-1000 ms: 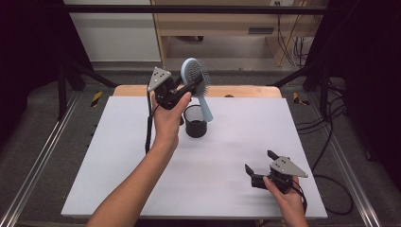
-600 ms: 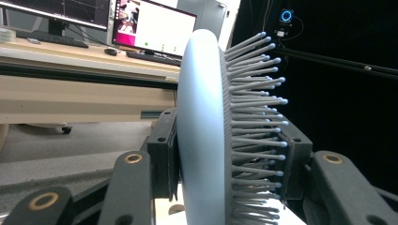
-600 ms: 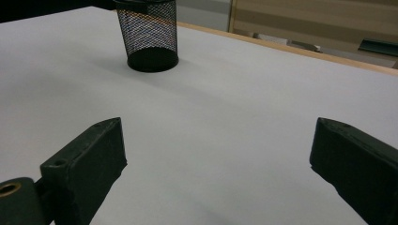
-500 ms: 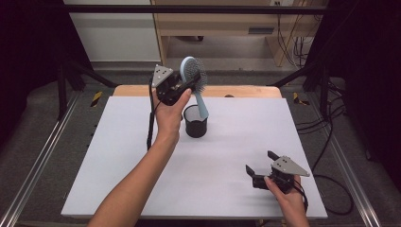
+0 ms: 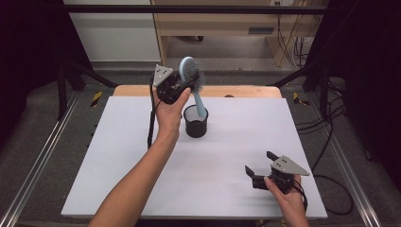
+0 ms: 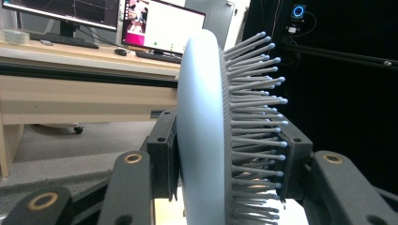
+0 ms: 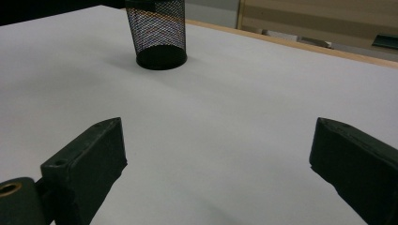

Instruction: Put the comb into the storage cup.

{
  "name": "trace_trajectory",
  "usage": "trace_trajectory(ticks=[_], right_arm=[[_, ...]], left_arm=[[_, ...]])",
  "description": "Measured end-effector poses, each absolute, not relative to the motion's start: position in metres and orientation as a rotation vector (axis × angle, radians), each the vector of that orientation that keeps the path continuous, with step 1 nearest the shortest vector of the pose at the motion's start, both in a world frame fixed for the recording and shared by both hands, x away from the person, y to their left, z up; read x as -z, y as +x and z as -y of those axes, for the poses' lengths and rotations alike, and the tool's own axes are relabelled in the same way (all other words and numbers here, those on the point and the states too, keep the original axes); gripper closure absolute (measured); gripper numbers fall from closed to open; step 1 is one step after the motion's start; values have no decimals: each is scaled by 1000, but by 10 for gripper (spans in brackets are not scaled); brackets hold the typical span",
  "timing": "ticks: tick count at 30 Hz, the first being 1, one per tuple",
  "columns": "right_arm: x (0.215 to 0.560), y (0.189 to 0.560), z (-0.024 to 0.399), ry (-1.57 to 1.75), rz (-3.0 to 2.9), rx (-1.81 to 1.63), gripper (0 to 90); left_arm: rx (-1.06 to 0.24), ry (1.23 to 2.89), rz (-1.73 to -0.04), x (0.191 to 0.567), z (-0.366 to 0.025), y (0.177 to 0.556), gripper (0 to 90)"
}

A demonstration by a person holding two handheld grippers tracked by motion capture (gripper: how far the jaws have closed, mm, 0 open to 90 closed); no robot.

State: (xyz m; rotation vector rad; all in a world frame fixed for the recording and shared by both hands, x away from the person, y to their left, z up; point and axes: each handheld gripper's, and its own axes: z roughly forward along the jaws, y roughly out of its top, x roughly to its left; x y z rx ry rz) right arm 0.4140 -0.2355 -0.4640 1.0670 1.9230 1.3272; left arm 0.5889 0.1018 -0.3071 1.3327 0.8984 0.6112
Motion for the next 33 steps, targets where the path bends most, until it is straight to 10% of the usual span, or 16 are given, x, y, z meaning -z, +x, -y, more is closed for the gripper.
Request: trace_trajectory(ticks=[33], right_arm=[[461,419,243,1110,-1877,-1374,57]], left_arm=[[-655,1370,-919,326,-108,599,518]])
